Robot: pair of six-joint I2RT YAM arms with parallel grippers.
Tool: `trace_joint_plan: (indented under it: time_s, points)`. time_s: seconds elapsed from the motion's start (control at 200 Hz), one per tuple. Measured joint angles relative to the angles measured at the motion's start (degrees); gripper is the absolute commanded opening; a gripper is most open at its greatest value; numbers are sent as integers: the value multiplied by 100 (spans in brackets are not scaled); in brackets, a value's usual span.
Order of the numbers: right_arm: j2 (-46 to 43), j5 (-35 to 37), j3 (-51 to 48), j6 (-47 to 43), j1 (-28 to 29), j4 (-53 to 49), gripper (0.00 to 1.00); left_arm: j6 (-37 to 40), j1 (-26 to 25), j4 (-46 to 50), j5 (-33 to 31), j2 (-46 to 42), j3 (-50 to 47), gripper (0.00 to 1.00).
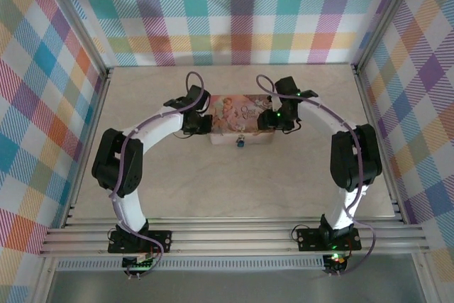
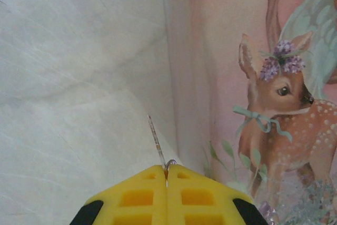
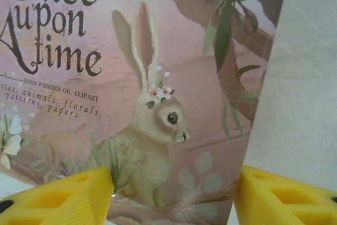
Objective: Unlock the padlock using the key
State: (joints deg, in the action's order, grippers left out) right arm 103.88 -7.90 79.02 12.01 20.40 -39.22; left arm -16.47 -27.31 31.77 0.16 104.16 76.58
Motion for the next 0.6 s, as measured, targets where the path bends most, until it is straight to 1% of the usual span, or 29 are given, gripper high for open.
trace_joint_plan:
  time_s: [0.08, 0.185, 0.32, 0.435, 0.485, 0.545, 0.6]
  points:
    - [-195, 142, -155, 133, 74, -118, 65, -50, -37, -153, 35, -120, -186, 0]
    - [-562, 348, -369, 315, 190, -289, 63, -72, -33, -310, 177, -278, -424, 0]
    - [-1360, 748, -612, 601, 289, -343, 59, -114, 11, -393, 529, -551, -754, 0]
    - [-2258, 1021, -1187, 951, 398, -190, 57, -195, 85, -378, 732, -833, -920, 0]
    - [-2483, 1123, -1390, 1062, 457, -151, 57, -195, 120, -382, 804, -955, -964, 0]
    - [-2671, 1292, -1622, 1244, 640, -103, 57, -192, 157, -393, 887, -1126, -1038, 0]
    - [-2697, 1449, -1738, 1399, 964, -66, 58, -184, 184, -393, 949, -1360, -1163, 0]
